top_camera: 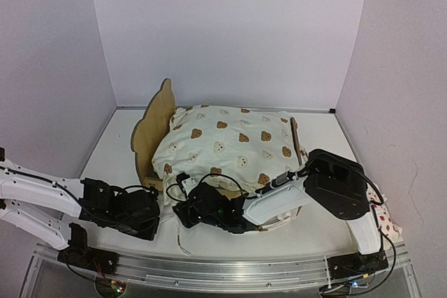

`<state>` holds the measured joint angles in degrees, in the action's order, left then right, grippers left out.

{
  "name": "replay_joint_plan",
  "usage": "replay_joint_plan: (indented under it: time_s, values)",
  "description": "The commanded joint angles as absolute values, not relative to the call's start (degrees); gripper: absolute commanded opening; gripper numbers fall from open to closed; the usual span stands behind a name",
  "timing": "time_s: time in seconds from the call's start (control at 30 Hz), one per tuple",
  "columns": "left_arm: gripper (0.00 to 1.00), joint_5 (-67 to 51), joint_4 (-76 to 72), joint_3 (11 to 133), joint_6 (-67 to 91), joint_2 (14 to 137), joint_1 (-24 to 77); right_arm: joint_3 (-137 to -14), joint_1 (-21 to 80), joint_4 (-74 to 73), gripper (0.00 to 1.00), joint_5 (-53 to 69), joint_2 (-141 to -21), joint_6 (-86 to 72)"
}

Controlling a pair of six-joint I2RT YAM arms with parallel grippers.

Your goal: Set up the pet bed

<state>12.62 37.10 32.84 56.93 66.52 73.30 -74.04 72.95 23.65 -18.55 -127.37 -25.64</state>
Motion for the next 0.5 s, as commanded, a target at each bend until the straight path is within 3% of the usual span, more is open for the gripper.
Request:
replay_joint_plan:
  time_s: [0.0, 0.1, 0.3, 0.47]
  values:
    - [0.00, 13.0, 37.6, 32.3, 56.0, 65.1, 73.3, -74.1, 73.2, 31.8, 0.42, -20.1, -129.1, -24.1]
    - [0.00, 12.9, 37.5, 32.2, 55.9, 64.8, 73.3, -73.9, 73.2, 33.7, 0.38, -20.5, -129.8, -23.9]
    - [0.00, 13.5, 37.0, 32.5, 55.3, 64.1, 73.2, -72.4, 73.2, 36.1, 0.13, -20.8, -129.7, -23.7]
    - [0.00, 15.4, 35.0, 35.5, 53.0, 64.3, 73.3, -71.0, 73.2, 36.1, 0.00, -21.5, -128.3, -23.0]
